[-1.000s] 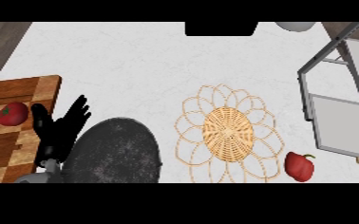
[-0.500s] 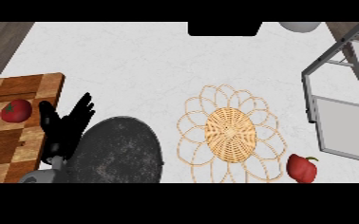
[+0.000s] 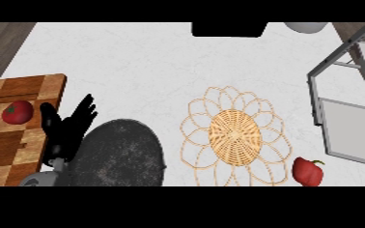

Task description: Pick the sweet potato from the placemat and place it in the tiered shelf

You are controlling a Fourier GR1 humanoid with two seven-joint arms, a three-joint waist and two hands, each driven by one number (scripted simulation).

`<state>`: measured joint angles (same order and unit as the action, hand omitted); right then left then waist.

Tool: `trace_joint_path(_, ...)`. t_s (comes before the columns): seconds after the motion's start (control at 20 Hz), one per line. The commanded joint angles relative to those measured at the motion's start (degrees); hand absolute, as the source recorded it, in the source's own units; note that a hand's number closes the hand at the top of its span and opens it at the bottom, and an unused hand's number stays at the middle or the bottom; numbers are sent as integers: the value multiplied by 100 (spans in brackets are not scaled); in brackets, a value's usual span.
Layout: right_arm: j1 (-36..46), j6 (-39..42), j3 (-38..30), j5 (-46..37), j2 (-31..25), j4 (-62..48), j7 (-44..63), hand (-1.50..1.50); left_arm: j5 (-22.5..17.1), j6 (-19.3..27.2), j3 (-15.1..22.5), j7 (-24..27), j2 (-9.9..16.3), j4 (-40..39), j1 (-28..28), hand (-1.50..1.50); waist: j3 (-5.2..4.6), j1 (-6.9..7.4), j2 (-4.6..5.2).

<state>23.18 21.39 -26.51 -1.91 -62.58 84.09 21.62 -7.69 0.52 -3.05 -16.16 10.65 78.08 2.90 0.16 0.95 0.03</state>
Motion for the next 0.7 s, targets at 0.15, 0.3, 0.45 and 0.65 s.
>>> trace_joint_path(0.15,657,-338,473,-595,187,-919,-588,150,-160,-382,-253,281,170,-270,-211,0,-19,-1,15)
trace_joint_path(0.3,930,-316,573,-756,206,-1270,-952,150,-20,-137,-168,-90,76,-43,20,0,-18,-21,9)
trace_joint_path(0.45,1083,-162,484,-820,86,-2035,-1640,150,57,-78,-119,-87,-8,-94,84,0,-16,-18,15)
trace_joint_path(0.65,719,-268,451,-794,456,-1008,-1193,150,-3,-197,-323,-84,136,-235,132,0,-19,-93,-6)
